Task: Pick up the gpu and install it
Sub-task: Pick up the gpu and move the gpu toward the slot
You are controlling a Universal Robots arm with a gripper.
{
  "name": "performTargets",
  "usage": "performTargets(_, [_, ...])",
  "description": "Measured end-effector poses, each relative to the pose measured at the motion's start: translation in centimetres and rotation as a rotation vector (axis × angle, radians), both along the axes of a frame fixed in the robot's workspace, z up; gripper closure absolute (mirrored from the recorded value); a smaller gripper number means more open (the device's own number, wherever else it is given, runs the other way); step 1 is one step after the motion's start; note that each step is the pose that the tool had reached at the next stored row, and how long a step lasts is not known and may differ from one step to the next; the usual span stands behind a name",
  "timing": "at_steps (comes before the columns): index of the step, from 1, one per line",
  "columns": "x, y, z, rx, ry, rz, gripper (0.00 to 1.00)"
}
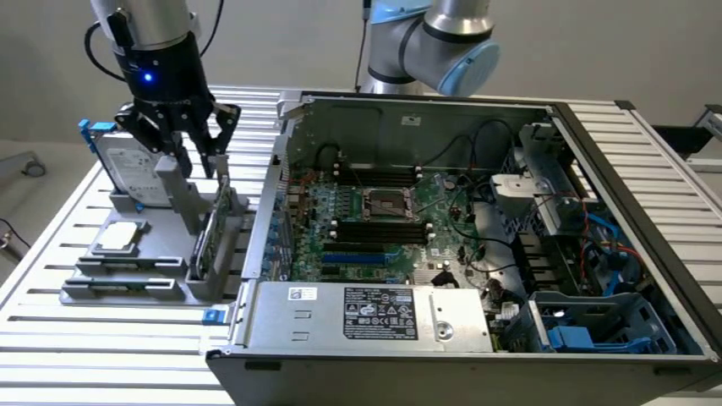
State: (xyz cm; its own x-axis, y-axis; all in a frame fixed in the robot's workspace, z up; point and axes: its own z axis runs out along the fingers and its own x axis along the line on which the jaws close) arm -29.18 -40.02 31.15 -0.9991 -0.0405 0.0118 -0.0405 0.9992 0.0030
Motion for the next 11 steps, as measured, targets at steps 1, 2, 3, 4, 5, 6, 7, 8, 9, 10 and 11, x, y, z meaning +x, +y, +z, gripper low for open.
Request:
performTargets(1, [0.0,-0.11,-0.19,0.0,-0.0001,0.0,0.64])
performTargets(2, [0.0,-0.21,-0.37,0.0,-0.0001,0.001,0.64])
performTargets(3, [0.0,-0.32,-0.54,0.0,0.0,0.001,0.64])
performTargets(4, [0.0,-0.44,-0.72,0.0,0.0,0.001,0.64])
performTargets(5, [0.0,-0.57,-0.9,-0.0001,0.0001,0.002,0.64])
performTargets(6, [0.0,-0.69,-1.09,0.0,0.0,0.002,0.64])
performTargets(7, [0.0,-0.81,-1.28,0.0,-0.0001,0.002,0.64])
performTargets(8, [0.0,-0.92,-1.46,0.0,0.0,0.002,0.64])
performTargets(9, [0.0,-1.03,-1.64,0.0,-0.0001,0.003,0.64])
performTargets(10, [0.0,-1.14,-1.82,0.0001,-0.0001,0.003,0.64])
performTargets(11, [0.0,-1.24,-2.02,0.0002,-0.0003,0.003,0.64])
